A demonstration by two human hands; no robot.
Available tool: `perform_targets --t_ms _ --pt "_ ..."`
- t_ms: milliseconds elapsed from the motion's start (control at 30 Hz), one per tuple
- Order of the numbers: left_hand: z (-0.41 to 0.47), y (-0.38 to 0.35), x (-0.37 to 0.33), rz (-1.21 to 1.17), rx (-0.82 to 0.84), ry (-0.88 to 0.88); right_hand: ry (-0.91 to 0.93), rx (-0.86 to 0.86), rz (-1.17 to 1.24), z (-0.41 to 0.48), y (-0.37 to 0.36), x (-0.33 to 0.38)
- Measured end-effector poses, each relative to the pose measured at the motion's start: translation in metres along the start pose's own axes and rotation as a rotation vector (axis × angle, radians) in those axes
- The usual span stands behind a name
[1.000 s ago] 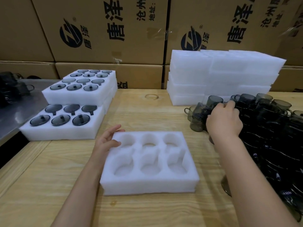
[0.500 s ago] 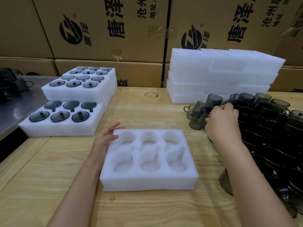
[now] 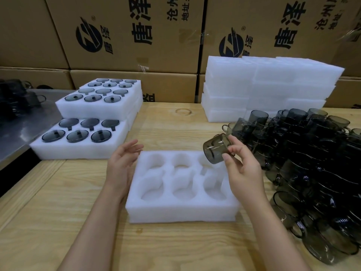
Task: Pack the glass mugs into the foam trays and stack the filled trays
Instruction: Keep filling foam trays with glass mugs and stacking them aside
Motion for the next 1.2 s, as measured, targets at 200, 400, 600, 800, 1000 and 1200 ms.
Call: perform_targets --t_ms 200,400,600,800,1000,1200 --pt "-0.023 -0.059 -0.036 0.618 0.246 -0.318 0.076 0.009 0.05 -0.002 -0.001 0.004" --pt "-0.013 -0.115 -0.024 0.742 0.75 0.054 0.15 0.129 0.188 -0.005 0.001 0.009" --pt "-0.001 -0.12 -0.01 0.507 0.719 0.006 0.083 0.158 0.222 -0.003 0.0 0.011" --pt "-0.004 -0.13 -0.003 0.748 0.465 -0.094 -0.13 0.116 0.224 -0.002 -0.007 0.009" --pt "-0.005 -0.131 -0.001 0.891 0.505 -0.146 -0.171 0.111 0.17 0.0 -0.013 0.003" --pt "-0.005 -0.124 0.001 0.663 0.646 -0.059 -0.189 0.026 0.115 0.012 -0.003 -0.001"
Point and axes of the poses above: each hand's wrist, its own z-axis towards the middle knuckle, its own y-axis out of the back of the hand, x = y × z, the point moved 2 cm from there along z, towards the middle knuckle, and after that the axes turned 15 degrees about x, right-handed, at the moved point
